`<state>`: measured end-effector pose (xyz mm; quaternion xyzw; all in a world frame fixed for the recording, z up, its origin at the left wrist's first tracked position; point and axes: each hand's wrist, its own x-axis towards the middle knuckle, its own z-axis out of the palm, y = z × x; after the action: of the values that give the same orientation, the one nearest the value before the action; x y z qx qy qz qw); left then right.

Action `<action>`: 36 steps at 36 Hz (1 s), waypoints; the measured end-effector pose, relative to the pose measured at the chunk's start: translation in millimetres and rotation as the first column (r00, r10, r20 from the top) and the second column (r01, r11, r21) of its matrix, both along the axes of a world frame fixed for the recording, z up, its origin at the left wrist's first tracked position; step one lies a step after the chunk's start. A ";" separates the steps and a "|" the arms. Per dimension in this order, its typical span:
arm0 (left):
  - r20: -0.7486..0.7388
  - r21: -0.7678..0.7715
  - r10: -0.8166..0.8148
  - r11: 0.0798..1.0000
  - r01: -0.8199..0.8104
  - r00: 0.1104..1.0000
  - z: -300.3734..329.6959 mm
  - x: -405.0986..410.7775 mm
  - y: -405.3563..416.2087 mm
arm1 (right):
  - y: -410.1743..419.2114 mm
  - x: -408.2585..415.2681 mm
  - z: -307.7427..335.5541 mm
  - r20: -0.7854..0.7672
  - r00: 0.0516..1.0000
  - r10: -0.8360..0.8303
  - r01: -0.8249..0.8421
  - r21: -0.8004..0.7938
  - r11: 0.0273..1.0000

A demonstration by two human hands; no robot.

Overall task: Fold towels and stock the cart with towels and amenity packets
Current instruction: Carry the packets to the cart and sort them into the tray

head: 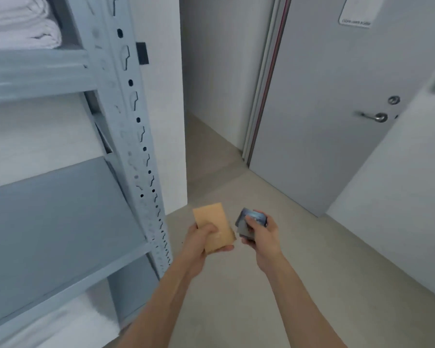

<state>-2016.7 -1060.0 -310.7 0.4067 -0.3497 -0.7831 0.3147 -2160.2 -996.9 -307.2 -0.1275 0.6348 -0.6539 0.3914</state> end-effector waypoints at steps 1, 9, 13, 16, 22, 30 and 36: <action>-0.017 -0.005 0.006 1.000 -0.006 1.000 3.5 -13.1 3.3 | 5.4 -12.0 4.9 0.033 0.999 -0.017 0.018 -0.015 1.000; -0.118 -0.057 0.033 0.998 -0.040 0.992 16.4 -84.9 -4.9 | 8.8 -89.5 13.8 0.210 0.976 -0.064 0.098 -0.155 0.983; -0.137 -0.040 0.065 0.997 -0.071 0.988 9.8 -110.7 -36.2 | -14.7 -124.8 6.5 0.230 0.970 -0.082 0.124 -0.177 0.976; -0.153 -0.029 0.080 0.996 -0.086 0.985 3.8 -138.8 -72.1 | -44.3 -155.5 2.9 0.220 0.973 -0.067 0.111 -0.195 0.975; -0.208 -0.101 0.025 0.994 -0.047 0.978 8.5 -229.4 -166.1 | -134.9 -234.3 11.7 0.181 0.980 -0.089 0.123 -0.188 0.974; -0.180 -0.127 0.056 0.989 -0.079 0.982 41.2 -328.9 -284.0 | -263.8 -311.4 53.8 0.081 0.992 -0.099 0.113 -0.202 0.973; -0.176 -0.136 0.075 0.986 -0.099 0.982 39.1 -377.0 -342.4 | -329.0 -363.4 56.6 0.065 0.994 -0.082 0.097 -0.279 0.956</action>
<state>-2393.7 -1402.4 -271.6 0.3293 -0.3589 -0.7732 0.4060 -2523.7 -1325.9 -250.6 -0.1356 0.5299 -0.7577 0.3560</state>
